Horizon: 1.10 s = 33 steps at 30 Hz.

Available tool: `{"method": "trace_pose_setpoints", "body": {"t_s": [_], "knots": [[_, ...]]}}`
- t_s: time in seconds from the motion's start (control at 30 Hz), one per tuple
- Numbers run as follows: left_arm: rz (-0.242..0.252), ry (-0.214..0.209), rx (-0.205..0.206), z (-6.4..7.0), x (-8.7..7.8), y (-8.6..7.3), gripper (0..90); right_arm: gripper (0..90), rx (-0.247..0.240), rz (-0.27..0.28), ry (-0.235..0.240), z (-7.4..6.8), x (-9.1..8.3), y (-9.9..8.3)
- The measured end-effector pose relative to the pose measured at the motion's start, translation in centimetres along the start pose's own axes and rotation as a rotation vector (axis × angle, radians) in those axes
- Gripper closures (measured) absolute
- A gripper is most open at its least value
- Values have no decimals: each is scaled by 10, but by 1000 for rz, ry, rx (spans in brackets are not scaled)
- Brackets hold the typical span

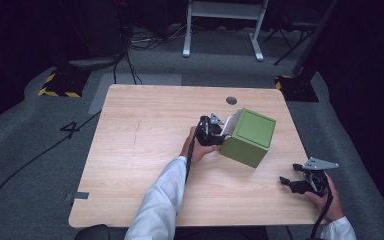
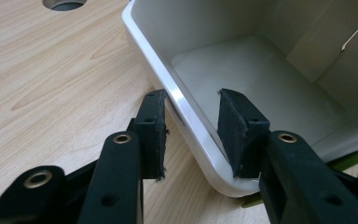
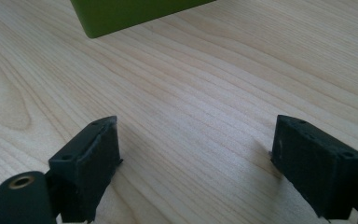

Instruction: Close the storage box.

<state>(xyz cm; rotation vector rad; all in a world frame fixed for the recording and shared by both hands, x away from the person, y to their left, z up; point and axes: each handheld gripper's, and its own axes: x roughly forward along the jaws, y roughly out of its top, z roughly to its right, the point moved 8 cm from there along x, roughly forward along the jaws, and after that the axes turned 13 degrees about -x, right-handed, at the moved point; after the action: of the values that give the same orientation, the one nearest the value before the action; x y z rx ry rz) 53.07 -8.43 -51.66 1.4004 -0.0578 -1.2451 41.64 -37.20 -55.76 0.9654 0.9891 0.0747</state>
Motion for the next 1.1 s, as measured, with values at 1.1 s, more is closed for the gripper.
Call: {"method": "trace_pose_setpoints", "body": {"t_s": [1.1], "knots": [[37, 54, 42, -12, -27, 11, 418, 151, -3, 0, -3, 0, 0, 0]]}}
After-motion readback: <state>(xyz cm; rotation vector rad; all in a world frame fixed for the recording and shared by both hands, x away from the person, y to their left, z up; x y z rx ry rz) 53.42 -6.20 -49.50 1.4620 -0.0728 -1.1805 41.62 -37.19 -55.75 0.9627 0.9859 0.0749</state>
